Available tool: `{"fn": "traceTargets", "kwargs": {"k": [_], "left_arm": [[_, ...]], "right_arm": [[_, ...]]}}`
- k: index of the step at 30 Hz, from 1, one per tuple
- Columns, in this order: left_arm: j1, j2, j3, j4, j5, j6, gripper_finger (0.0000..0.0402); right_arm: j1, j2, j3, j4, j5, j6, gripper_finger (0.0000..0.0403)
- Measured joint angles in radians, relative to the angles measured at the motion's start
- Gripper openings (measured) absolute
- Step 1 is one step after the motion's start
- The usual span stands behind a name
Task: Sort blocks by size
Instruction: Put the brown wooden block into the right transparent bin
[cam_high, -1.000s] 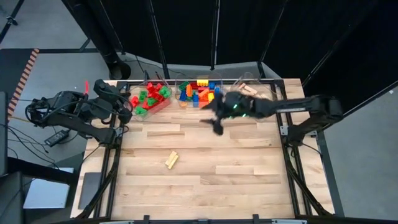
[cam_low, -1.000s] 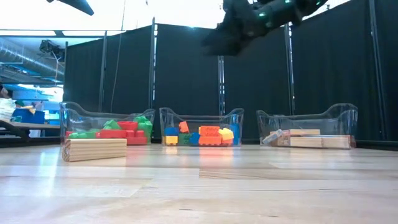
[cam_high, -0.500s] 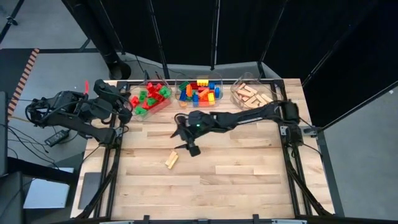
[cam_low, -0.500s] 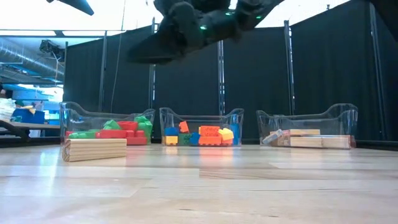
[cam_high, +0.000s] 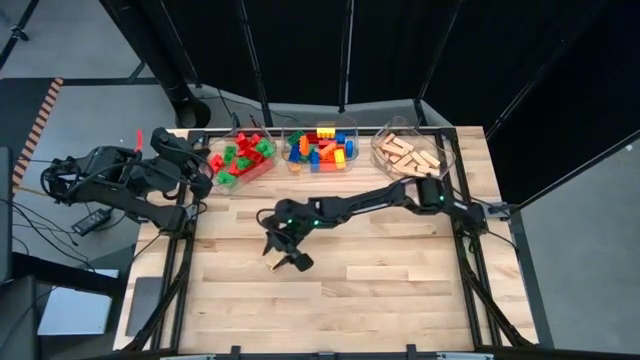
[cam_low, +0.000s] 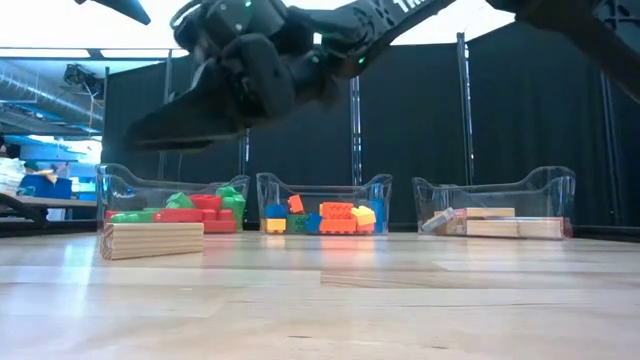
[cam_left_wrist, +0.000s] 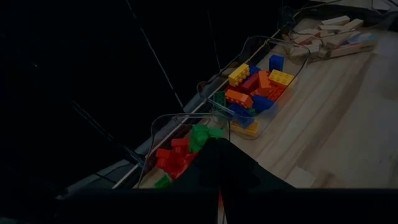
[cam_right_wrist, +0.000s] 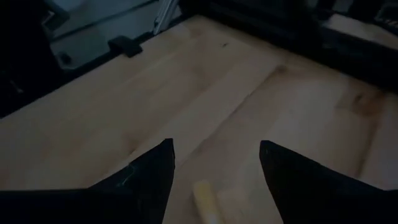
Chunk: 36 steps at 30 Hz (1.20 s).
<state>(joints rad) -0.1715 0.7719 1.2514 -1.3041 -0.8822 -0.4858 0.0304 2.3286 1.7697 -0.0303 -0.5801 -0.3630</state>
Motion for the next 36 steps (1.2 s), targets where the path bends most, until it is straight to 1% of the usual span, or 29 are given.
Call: {"fn": "traceTargets", "kwargs": {"k": [5,10,14,17,19,21,23,26,27,30,36], "left_arm": [[0.000,0.000,0.000,-0.001,0.000,0.000,0.0004],[0.000,0.000,0.000,-0.002,0.000,0.001,0.0004],[0.000,0.000,0.000,-0.002,0.000,0.001,0.0004],[0.000,0.000,0.000,-0.003,0.000,0.001,0.0004],[0.000,0.000,0.000,-0.004,0.000,0.001,0.0004],[0.000,0.000,0.000,-0.004,0.000,0.001,0.0004],[0.000,0.000,0.000,-0.004,0.000,0.001,0.0004],[0.000,0.000,0.000,-0.004,0.000,0.001,0.0004],[0.000,0.000,0.000,-0.004,0.000,0.001,0.0004],[0.000,0.000,0.000,-0.004,0.000,0.002,0.0004],[0.000,0.000,0.000,-0.004,0.000,0.002,0.0004]], "right_arm": [[0.009,0.045,0.016,-0.025,-0.001,-0.016,0.0248],[0.009,0.063,0.015,-0.101,0.025,-0.067,0.0247],[0.006,0.082,0.015,-0.120,0.046,-0.065,0.0243],[0.005,0.105,0.017,-0.102,0.054,-0.068,0.0234],[0.006,0.116,0.019,-0.106,0.074,-0.071,0.0218],[0.007,0.119,0.022,-0.114,0.097,-0.087,0.0191],[0.014,0.118,0.021,-0.128,0.144,-0.114,0.0150],[0.021,0.118,0.021,-0.129,0.180,-0.165,0.0069],[0.021,0.117,0.021,-0.130,0.185,-0.177,0.0064],[0.023,0.118,0.020,-0.130,0.190,-0.176,0.0067],[0.027,0.081,0.014,-0.167,0.227,-0.062,0.0067]]}}
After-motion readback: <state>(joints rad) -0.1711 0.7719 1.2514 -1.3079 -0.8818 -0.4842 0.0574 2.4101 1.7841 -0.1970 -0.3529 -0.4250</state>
